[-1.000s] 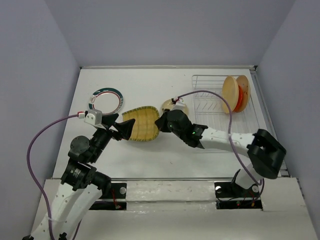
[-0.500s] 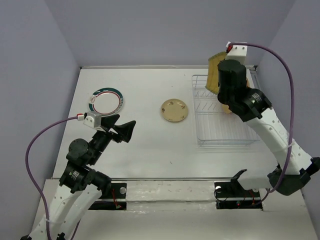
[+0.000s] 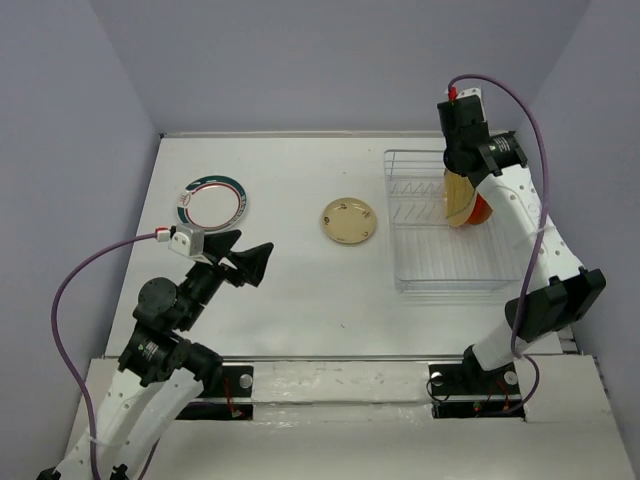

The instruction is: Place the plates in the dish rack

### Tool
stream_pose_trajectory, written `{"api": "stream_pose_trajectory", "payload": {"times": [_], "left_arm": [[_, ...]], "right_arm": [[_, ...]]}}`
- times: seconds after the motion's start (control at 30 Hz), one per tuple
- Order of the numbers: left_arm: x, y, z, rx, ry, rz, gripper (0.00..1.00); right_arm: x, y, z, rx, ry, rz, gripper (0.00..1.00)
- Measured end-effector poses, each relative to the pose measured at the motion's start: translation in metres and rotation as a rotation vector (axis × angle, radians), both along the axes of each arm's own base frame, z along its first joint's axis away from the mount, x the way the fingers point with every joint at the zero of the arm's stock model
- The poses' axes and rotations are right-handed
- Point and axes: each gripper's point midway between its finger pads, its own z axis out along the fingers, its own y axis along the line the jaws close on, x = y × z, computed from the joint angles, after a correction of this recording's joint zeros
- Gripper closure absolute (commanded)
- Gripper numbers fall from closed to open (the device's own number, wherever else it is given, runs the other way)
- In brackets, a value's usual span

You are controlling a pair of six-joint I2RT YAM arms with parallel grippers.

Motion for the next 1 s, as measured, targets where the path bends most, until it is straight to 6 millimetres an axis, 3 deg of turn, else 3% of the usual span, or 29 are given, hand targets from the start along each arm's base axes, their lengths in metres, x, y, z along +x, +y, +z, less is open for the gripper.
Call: {"api": "stream_pose_trajectory", "payload": {"times": [0.63,1.0], "left_arm": [[-0.001,-0.001,-0.002,0.003,0.008,-0.005,0.01],[0.007,-0.006,-0.014,0.027,0.053,-0.006,0.01]], "right_arm": [[0.054,0.002,-0.080,0.044,0.204,0.016,0.93],[0.068,-0.004,-0.091,0.064,0.192,0.018,0.93]]}}
